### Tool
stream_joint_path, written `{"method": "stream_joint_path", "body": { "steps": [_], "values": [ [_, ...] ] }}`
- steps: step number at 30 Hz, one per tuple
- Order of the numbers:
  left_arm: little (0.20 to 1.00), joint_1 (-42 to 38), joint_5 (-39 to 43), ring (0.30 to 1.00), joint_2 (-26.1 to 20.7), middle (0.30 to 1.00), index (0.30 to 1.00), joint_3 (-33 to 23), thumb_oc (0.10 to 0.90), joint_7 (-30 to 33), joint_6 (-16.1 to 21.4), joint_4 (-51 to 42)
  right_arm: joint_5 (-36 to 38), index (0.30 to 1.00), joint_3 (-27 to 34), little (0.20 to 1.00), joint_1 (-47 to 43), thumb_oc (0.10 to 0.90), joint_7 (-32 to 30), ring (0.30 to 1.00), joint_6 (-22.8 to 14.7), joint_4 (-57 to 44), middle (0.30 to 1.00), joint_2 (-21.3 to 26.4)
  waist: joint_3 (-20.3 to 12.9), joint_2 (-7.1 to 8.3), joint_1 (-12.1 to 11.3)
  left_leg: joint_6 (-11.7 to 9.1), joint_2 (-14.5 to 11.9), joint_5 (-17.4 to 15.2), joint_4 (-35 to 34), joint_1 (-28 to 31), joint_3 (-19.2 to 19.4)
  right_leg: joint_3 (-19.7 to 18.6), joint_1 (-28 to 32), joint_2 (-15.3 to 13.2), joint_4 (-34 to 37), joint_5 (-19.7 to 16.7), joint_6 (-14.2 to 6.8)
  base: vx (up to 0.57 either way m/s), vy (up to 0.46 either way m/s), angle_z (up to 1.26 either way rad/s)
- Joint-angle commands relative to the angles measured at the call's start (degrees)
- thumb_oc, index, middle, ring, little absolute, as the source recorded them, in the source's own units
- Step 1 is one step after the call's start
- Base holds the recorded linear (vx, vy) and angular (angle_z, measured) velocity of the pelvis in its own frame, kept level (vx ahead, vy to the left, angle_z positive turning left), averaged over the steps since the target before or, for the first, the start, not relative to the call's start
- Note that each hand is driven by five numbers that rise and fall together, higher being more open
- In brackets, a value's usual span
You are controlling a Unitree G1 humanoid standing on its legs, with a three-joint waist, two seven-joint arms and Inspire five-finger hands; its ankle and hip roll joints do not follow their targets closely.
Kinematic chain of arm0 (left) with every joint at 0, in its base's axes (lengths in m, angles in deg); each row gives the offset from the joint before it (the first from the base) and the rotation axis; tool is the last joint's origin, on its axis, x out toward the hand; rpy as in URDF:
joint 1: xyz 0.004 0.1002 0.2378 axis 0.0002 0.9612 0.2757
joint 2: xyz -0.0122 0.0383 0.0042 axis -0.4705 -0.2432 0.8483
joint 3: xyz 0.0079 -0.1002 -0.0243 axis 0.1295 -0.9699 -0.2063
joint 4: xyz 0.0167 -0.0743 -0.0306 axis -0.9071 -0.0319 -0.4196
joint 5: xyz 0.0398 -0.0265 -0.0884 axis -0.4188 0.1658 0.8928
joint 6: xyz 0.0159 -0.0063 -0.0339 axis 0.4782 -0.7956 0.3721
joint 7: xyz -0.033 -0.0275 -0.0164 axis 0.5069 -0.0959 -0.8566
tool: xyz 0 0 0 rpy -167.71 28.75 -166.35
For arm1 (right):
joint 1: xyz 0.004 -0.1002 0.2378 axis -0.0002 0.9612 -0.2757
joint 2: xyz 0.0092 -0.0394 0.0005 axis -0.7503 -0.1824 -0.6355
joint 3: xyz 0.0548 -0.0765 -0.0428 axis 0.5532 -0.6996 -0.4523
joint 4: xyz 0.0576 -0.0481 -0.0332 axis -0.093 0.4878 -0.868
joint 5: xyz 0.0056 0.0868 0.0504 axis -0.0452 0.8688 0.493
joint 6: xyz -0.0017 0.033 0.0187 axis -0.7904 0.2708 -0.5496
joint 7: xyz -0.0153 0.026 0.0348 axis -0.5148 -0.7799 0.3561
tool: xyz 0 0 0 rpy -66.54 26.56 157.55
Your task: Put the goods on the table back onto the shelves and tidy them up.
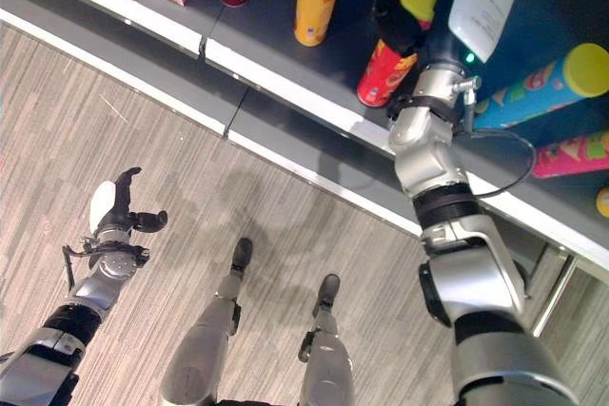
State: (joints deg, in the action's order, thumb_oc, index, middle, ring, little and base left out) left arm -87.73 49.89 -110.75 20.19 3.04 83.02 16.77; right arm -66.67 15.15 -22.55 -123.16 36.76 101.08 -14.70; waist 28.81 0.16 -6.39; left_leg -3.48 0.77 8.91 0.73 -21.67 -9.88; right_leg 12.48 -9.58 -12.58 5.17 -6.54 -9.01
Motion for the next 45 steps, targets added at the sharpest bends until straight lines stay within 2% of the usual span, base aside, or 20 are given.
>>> {"method": "stream_joint_path", "body": {
  "steps": [1,7,16,17,18,35,39,41,42,43,45],
  "values": [
    [0.900,-0.41,-0.56,0.900,-0.53,0.900,0.900,0.49,0.800,4.41,2.68,0.15,-0.93,0.300,-0.89,0.300,-7.48,0.400,-6.62,0.300,-0.82,0.10,0.300,4.74,-7.24,1.03,-0.83,-3.92,-6.60,-3.60,1.20,0.00,1.66,-2.63,-4.17,-9.19,-9.16,-0.30,-3.62,0.00,0.000,0.00],
    [0.900,0.43,0.25,0.900,-0.41,0.900,0.900,0.35,0.800,4.79,2.72,-0.05,1.05,0.300,-0.61,0.300,-9.11,0.400,-8.39,0.300,-0.31,1.51,0.300,6.44,-7.10,0.59,-1.08,-3.77,-6.11,-3.67,1.16,-0.30,1.65,-2.66,-4.36,-9.43,-9.11,-0.53,-3.65,0.03,-0.005,0.00],
    [0.900,-0.28,-0.06,0.900,-0.03,0.900,0.900,0.26,0.800,5.23,1.67,0.58,1.08,0.300,-0.26,0.300,-8.85,0.400,-8.85,0.300,0.48,2.28,0.300,3.85,-7.76,0.93,-0.56,-3.44,-6.13,-4.48,2.16,-0.44,2.12,-3.00,-4.04,-9.24,-8.89,-0.30,-3.60,0.00,-0.001,0.00],
    [0.900,-0.38,-0.15,0.900,-0.08,0.900,0.900,0.16,0.800,5.36,1.58,0.55,0.89,0.756,-0.20,0.756,-8.83,0.704,-9.07,0.756,0.55,2.09,0.756,3.57,-7.72,1.02,-0.54,-3.44,-6.14,-4.50,2.23,-0.48,2.10,-2.97,-3.96,-9.20,-8.81,-0.26,-3.62,0.00,0.000,0.00],
    [0.900,-0.54,-0.21,0.900,-0.01,0.900,0.900,0.14,0.800,5.36,1.52,0.64,0.79,0.900,-0.08,0.900,-8.67,0.800,-9.10,0.900,0.58,2.04,0.900,3.39,-7.68,1.04,-0.49,-3.44,-6.12,-4.50,2.28,-0.48,2.07,-2.95,-3.90,-9.19,-8.80,-0.21,-3.61,0.00,0.000,0.00],
    [0.900,-2.03,-0.36,0.900,0.74,0.900,0.900,0.55,0.800,5.19,0.77,2.63,1.50,0.900,0.58,0.900,-6.90,0.800,-8.50,0.900,-0.25,0.57,0.900,0.79,-7.89,1.90,0.22,-3.46,-6.34,-4.49,2.54,-0.57,2.22,-3.51,-3.92,-8.93,-8.60,-0.26,-3.48,0.00,0.000,0.00],
    [0.900,-1.57,-0.59,0.900,1.21,0.900,0.900,0.05,0.800,4.55,0.32,3.01,0.64,0.900,1.32,0.900,-3.76,0.800,-8.15,0.900,-1.44,-5.64,0.900,-0.02,-8.71,2.70,0.69,-3.43,-6.66,-4.75,2.58,0.17,2.44,-3.54,-3.18,-8.55,-8.37,-0.24,-3.48,0.01,-0.001,0.00],
    [0.900,-1.43,-1.36,0.900,1.43,0.900,0.900,-0.51,0.800,3.97,-0.40,3.64,-1.76,0.900,0.97,0.900,-0.40,0.800,-6.08,0.900,-2.11,-11.25,0.900,0.15,-9.57,3.48,1.31,-3.51,-7.11,-5.09,2.54,1.03,2.79,-3.52,-2.46,-8.25,-8.03,-0.37,-3.58,0.05,-0.017,-0.02],
    [0.900,-0.90,-2.22,0.900,1.36,0.900,0.900,-1.46,0.800,3.55,-1.02,3.23,-3.05,0.900,2.23,0.900,5.16,0.800,-3.65,0.900,-3.51,-17.80,0.900,0.03,-10.55,4.28,1.84,-3.64,-7.62,-5.41,2.40,2.11,3.10,-3.45,-1.45,-7.88,-7.45,-0.36,-3.70,0.06,-0.020,-0.06],
    [0.900,-0.87,-2.23,0.900,1.34,0.900,0.900,-1.42,0.800,3.54,-1.03,3.21,-3.08,0.900,2.30,0.900,5.28,0.800,-3.61,0.900,-3.47,-17.90,0.900,0.02,-10.56,4.31,1.80,-3.64,-7.62,-5.41,2.37,2.15,3.10,-3.44,-1.41,-7.88,-7.42,-0.37,-3.70,0.07,-0.030,-0.08],
    [0.900,-0.13,-4.01,0.900,0.90,0.900,0.900,-3.56,0.800,2.21,-2.06,2.93,-2.38,0.900,4.58,0.900,14.72,0.800,0.59,0.900,-7.25,-26.95,0.900,-0.41,-12.24,5.31,3.27,-3.98,-8.60,-5.53,1.31,4.20,3.71,-3.42,-0.04,-7.24,-6.40,-0.50,-3.95,0.09,-0.027,-0.08]
  ]
}}
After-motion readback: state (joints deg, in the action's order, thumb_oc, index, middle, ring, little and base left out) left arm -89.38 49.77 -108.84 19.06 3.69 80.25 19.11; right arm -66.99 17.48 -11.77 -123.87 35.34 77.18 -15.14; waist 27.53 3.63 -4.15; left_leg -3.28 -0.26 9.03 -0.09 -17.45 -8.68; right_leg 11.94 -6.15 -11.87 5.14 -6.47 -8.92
